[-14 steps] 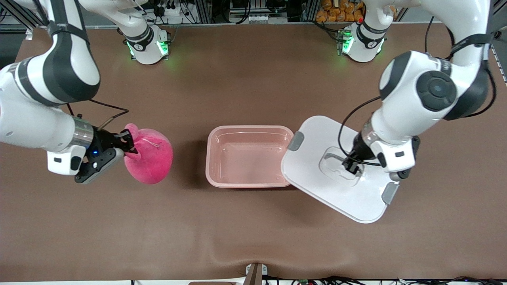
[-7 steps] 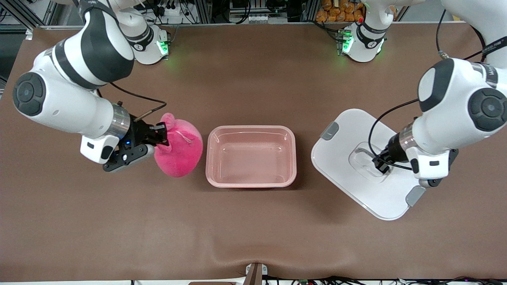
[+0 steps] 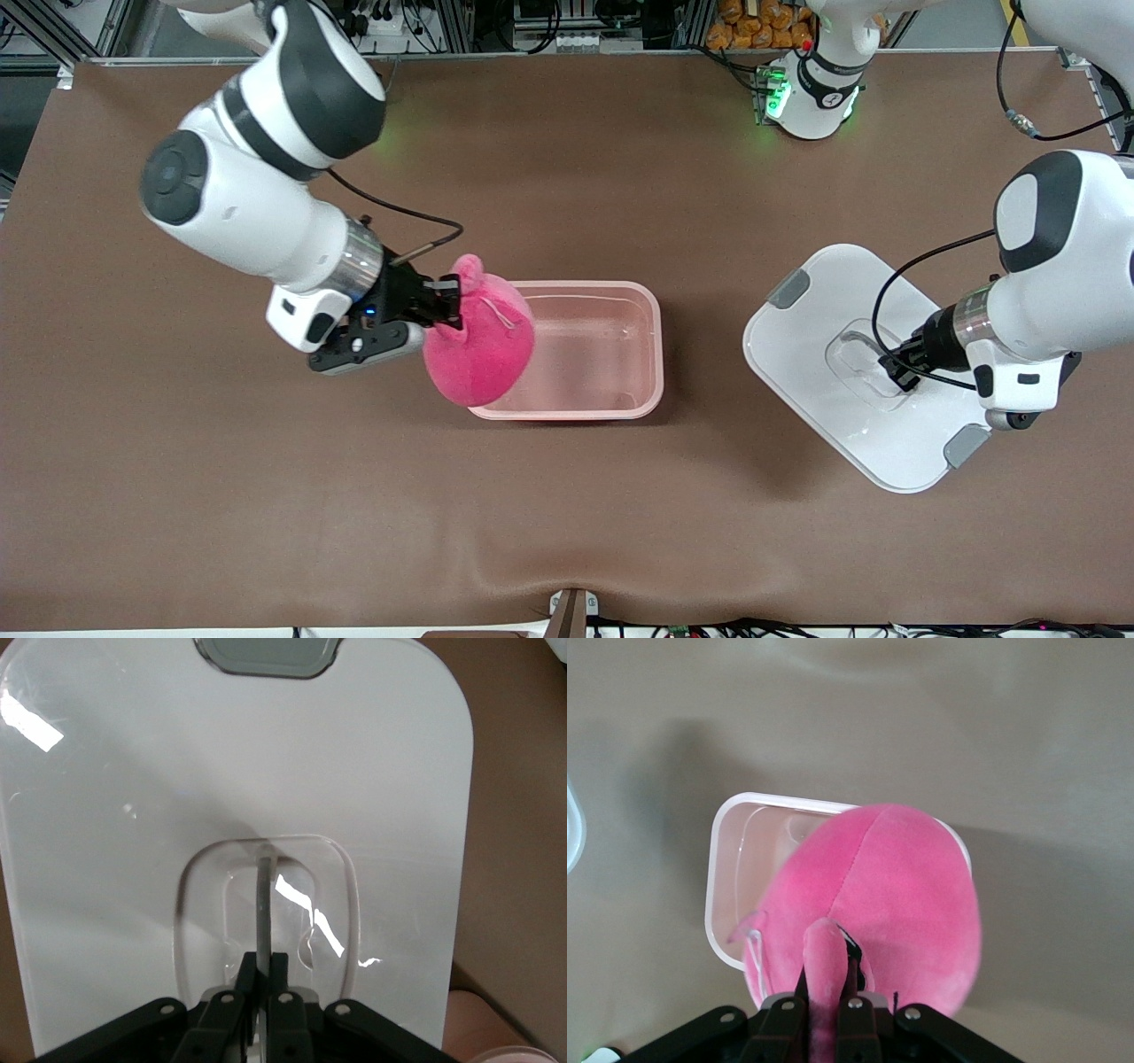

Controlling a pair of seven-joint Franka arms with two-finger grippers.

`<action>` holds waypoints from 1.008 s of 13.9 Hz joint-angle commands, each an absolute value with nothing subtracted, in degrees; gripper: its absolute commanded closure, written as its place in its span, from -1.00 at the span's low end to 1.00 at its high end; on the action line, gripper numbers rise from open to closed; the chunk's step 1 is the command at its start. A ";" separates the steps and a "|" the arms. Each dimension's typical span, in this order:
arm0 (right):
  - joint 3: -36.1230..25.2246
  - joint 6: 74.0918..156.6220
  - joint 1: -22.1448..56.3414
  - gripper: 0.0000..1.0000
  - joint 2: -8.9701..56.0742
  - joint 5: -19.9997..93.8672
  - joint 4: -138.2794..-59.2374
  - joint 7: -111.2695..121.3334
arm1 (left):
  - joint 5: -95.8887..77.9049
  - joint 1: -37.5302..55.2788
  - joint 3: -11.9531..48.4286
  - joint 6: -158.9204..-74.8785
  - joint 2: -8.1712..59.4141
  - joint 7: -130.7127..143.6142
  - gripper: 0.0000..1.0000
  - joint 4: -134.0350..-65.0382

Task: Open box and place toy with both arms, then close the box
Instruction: 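Carry the pink toy into the pink box with the right gripper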

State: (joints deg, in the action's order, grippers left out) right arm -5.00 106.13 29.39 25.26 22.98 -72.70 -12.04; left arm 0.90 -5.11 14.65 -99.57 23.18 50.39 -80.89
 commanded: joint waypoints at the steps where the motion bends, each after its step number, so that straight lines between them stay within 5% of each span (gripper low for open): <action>1: -5.80 105.91 30.14 1.00 27.94 23.91 -70.14 -12.92 | -0.26 -8.86 15.21 -98.35 22.41 41.43 1.00 -82.26; 14: -5.80 106.00 34.28 1.00 32.60 20.49 -70.75 -9.33 | -0.09 -12.83 14.94 -98.79 25.05 35.42 1.00 -82.71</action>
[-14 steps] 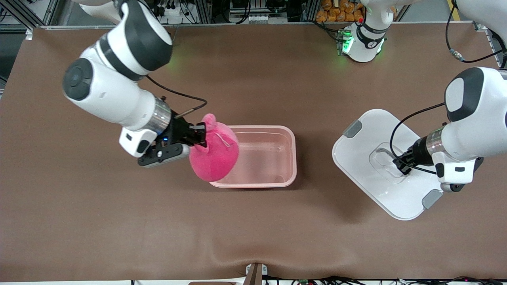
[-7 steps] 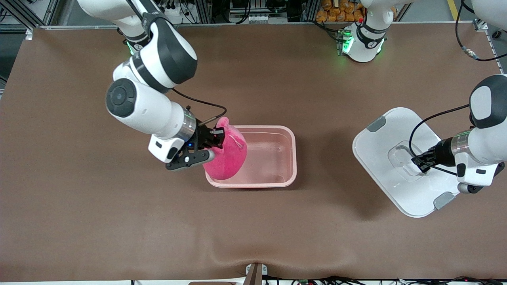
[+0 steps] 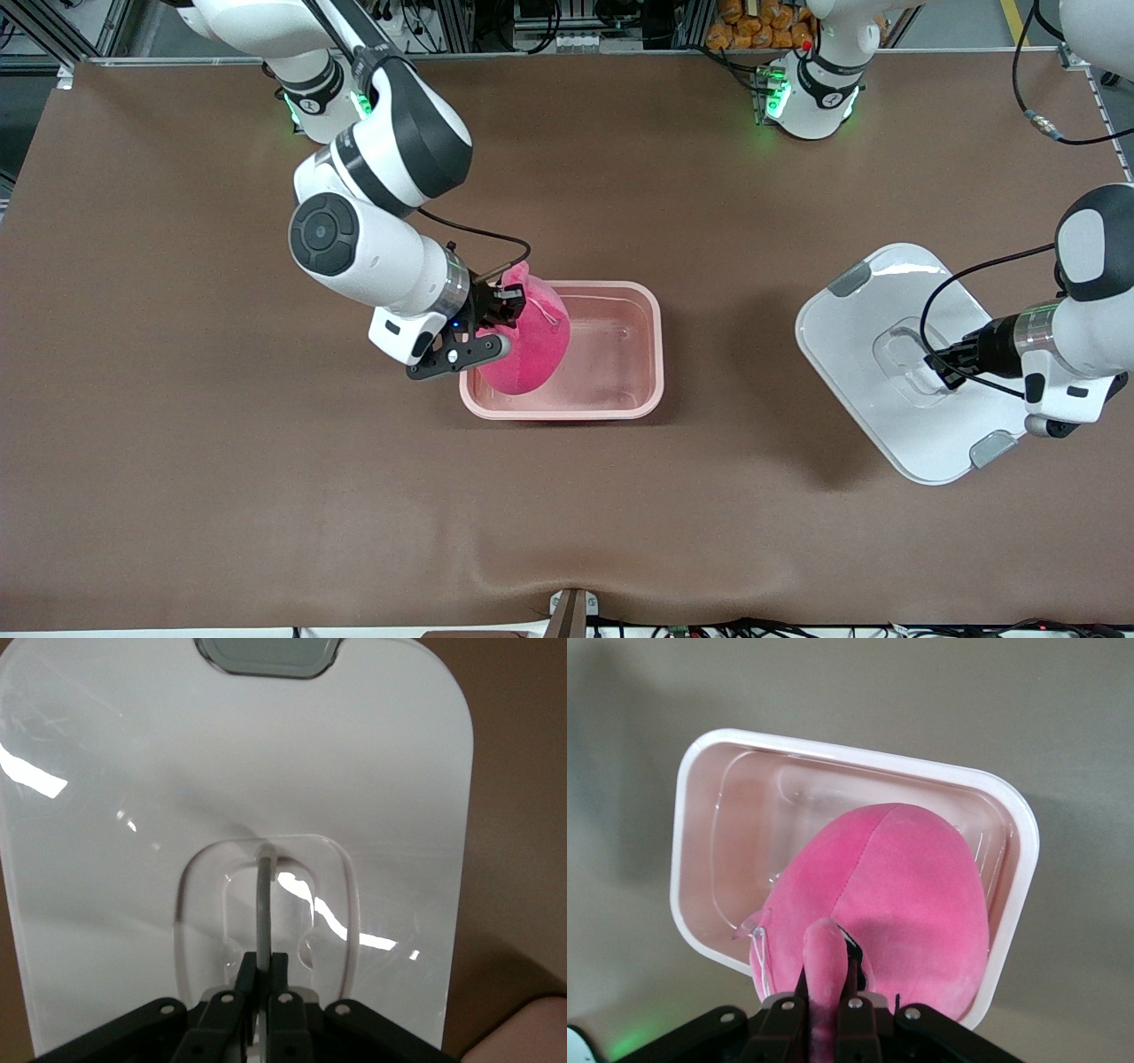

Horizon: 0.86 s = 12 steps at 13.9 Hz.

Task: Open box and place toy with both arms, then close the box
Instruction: 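Carry the pink toy into the pink box with the right gripper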

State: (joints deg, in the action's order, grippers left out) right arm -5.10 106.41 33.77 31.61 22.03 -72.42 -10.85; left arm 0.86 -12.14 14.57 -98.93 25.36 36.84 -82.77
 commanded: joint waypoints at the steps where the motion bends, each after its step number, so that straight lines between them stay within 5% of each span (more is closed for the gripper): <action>1: -5.80 106.00 34.28 1.00 33.22 20.22 -70.84 -7.75 | -0.09 -12.92 14.94 -98.79 25.05 35.33 1.00 -82.71; 12: -5.80 110.21 33.93 1.00 37.97 18.63 -71.71 -2.03 | -0.09 -14.06 14.85 -98.79 25.49 33.31 1.00 -82.71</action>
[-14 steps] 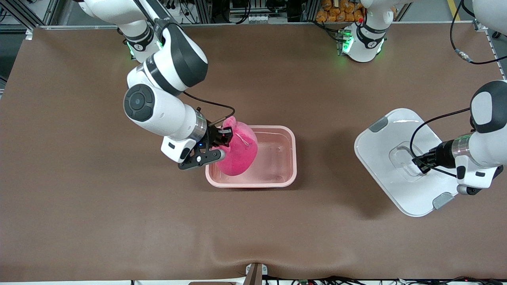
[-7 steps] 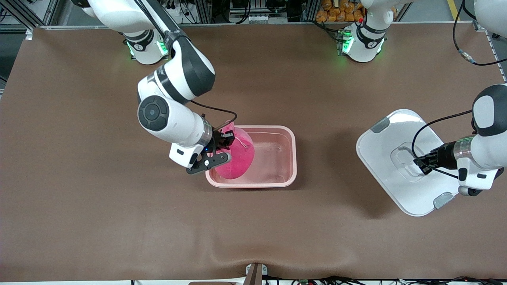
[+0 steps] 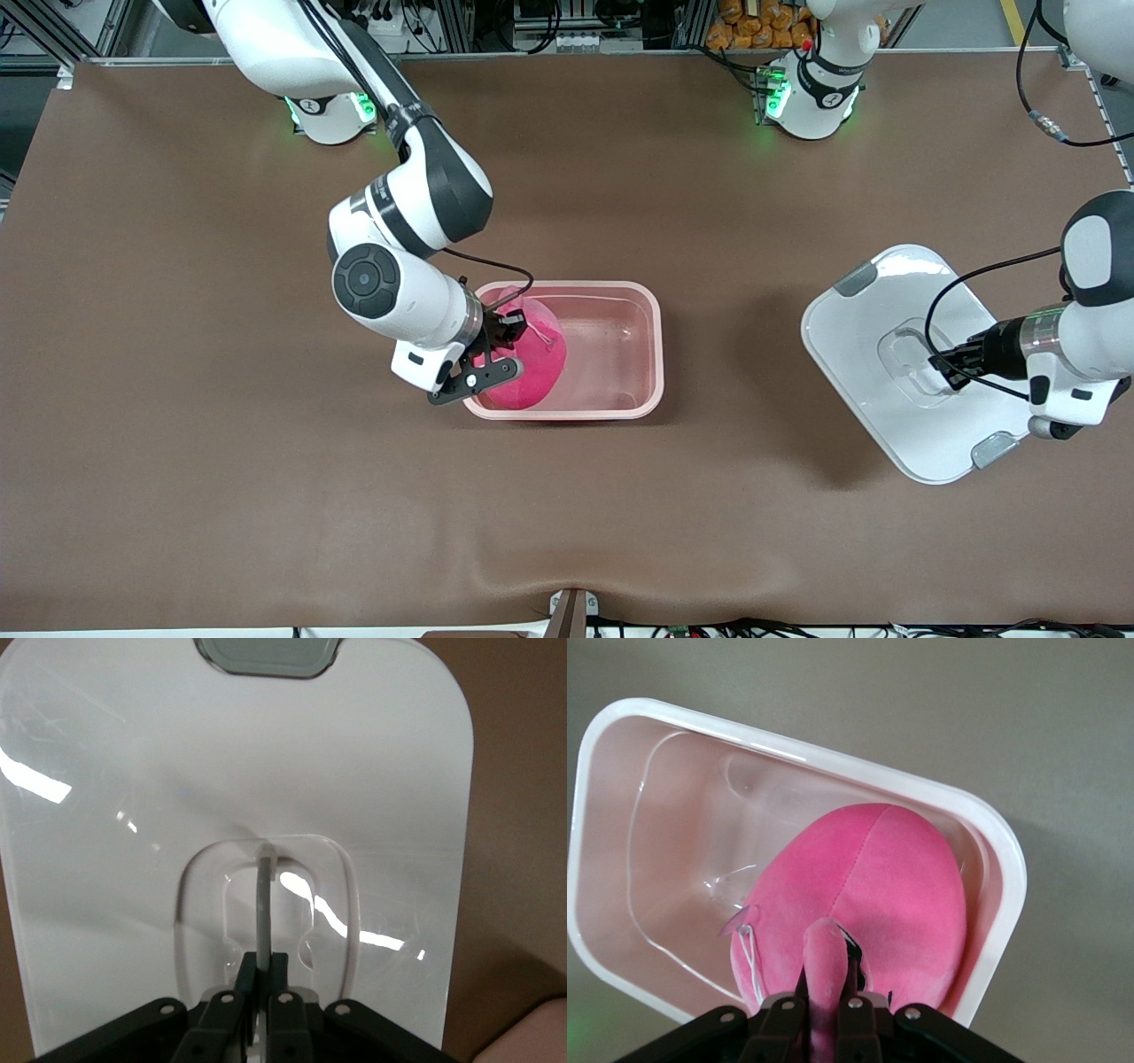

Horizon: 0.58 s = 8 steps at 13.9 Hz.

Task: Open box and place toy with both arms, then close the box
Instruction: 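Carry the pink toy into the pink box with the right gripper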

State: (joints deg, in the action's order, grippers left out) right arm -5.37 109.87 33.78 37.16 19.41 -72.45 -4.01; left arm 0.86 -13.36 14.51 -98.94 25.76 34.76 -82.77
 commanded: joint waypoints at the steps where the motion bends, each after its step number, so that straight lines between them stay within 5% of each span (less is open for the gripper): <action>1: -5.80 110.21 33.66 1.00 38.06 18.63 -71.81 -1.76 | -0.09 -14.06 14.85 -98.79 25.49 32.96 1.00 -82.71; 8: -5.80 110.39 34.37 1.00 39.81 14.08 -72.60 -1.85 | -0.09 -14.24 14.77 -98.79 25.14 31.91 1.00 -82.71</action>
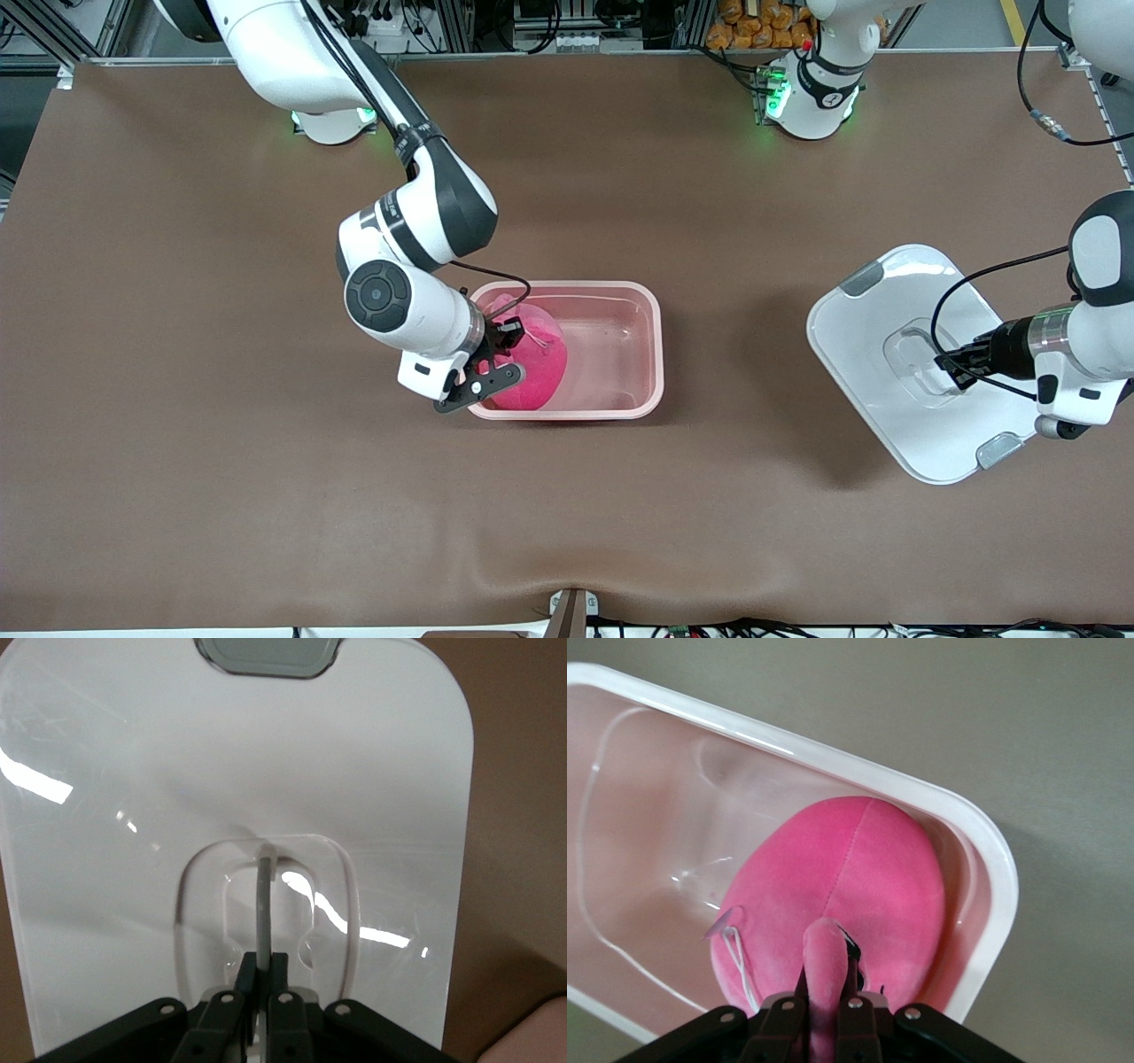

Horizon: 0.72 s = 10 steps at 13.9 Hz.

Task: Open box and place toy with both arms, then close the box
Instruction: 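Carry the pink toy into the pink box with the right gripper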

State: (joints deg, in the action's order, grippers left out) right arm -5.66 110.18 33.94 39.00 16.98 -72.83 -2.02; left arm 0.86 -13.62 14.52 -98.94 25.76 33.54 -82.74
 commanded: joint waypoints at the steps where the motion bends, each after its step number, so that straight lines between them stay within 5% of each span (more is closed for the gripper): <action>1: -5.80 110.39 34.45 1.00 40.08 13.02 -72.60 -1.85 | -0.09 -14.24 14.77 -98.70 25.05 31.56 1.00 -82.71; 10: -5.71 118.03 38.05 1.00 42.36 13.97 -72.51 -2.90 | -0.09 -14.94 14.77 -98.53 24.79 30.76 1.00 -82.62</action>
State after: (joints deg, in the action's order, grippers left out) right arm -5.54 116.31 37.26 41.39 14.20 -72.85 -1.99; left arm 0.86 -14.40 14.52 -98.94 25.74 32.24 -82.58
